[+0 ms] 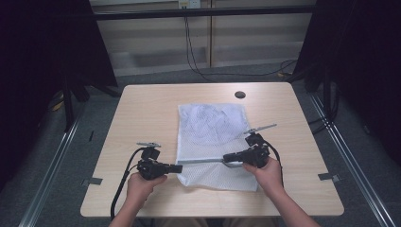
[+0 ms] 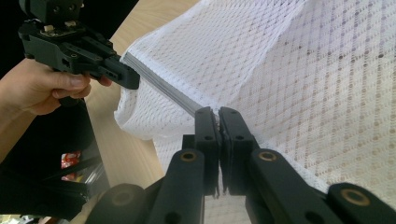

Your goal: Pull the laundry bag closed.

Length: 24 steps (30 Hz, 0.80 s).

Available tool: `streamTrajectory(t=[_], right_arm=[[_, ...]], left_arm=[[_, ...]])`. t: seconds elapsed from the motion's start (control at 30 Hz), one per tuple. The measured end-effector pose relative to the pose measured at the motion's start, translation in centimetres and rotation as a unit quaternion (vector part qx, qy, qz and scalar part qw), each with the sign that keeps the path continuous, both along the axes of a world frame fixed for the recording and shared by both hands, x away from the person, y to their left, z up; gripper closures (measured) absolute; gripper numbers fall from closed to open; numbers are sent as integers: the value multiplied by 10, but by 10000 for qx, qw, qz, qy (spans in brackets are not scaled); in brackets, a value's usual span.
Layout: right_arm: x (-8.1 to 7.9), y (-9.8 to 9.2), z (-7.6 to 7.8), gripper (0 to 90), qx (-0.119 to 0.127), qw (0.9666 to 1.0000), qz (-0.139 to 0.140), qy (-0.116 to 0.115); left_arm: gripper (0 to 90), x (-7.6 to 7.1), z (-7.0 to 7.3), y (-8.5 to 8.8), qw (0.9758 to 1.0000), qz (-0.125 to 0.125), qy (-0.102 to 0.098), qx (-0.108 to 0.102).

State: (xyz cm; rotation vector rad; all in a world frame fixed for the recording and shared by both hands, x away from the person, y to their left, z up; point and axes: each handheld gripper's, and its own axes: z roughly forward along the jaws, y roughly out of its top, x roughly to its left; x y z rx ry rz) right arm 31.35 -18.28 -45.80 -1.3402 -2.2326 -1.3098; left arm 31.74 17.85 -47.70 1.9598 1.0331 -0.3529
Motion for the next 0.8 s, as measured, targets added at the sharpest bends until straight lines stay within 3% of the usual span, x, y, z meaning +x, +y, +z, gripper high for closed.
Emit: streamTrajectory(t=[0.8], right_arm=[[1,-7,1,869,20,10000,-47,3]], left_arm=[[887,0,0,2,10000,9,-14,2]])
